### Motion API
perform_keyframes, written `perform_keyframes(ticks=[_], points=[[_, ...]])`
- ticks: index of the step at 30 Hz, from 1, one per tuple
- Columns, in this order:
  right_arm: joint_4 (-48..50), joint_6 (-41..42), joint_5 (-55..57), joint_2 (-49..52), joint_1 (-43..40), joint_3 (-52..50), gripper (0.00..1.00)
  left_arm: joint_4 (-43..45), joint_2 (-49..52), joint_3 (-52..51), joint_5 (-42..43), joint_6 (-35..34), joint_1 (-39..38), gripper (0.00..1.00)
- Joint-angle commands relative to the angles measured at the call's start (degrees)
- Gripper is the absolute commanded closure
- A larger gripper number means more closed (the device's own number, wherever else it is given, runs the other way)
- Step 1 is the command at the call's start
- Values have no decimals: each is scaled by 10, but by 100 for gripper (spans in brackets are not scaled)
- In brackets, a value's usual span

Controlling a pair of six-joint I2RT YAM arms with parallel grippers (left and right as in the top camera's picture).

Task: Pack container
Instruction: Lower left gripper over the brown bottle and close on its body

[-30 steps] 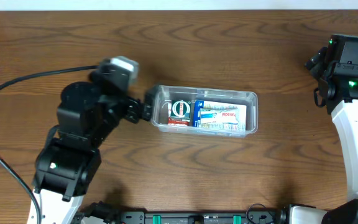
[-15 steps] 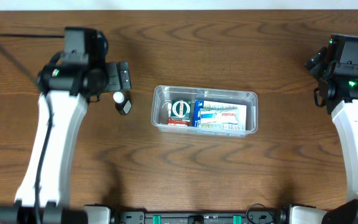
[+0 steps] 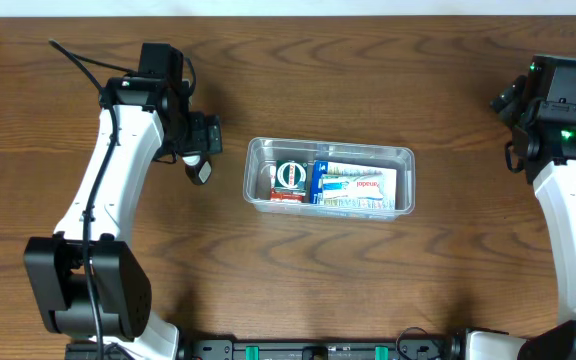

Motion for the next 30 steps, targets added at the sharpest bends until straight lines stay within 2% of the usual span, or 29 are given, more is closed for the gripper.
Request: perform_keyframes(ticks=[1, 17, 23, 30], points=[[0, 8, 6, 1, -3, 1, 1, -3, 0, 9, 1, -9, 2, 9], [0, 8, 6, 1, -3, 1, 1, 8, 39, 6, 1, -16, 2, 25], [0, 8, 6, 1, -2, 1, 1, 12, 39, 6, 0, -18, 2, 36], [0, 8, 6, 1, -2, 1, 1, 16, 39, -7, -2, -17, 3, 37]])
